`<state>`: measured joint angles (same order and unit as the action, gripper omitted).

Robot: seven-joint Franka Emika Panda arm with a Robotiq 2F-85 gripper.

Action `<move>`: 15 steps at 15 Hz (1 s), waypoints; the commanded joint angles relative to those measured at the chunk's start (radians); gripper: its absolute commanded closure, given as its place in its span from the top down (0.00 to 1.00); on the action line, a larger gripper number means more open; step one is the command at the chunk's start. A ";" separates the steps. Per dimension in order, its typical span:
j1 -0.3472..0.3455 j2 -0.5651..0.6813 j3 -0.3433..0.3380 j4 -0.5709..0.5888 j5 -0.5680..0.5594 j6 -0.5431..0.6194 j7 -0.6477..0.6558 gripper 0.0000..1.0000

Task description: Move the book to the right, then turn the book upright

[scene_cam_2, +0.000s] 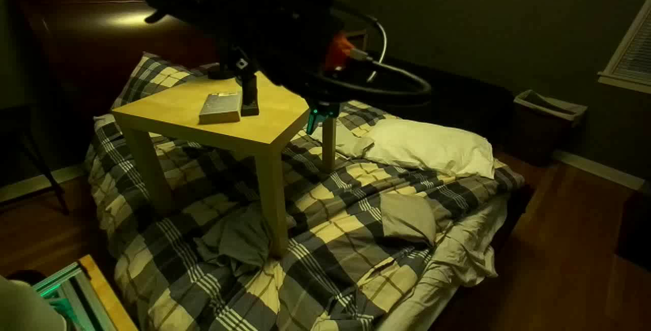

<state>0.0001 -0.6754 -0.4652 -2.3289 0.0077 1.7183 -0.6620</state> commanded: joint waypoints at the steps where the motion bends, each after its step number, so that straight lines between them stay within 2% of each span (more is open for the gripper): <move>1: -0.035 0.012 0.025 0.003 0.020 -0.003 -0.019 1.00; 9: -0.035 0.012 0.025 0.003 0.020 -0.003 -0.019 1.00; 12: -0.017 -0.008 0.082 -0.024 0.013 0.009 -0.030 1.00; 15: 0.010 -0.025 0.182 -0.049 0.000 0.007 -0.027 1.00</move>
<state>-0.0051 -0.6754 -0.3624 -2.3408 0.0117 1.7185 -0.6792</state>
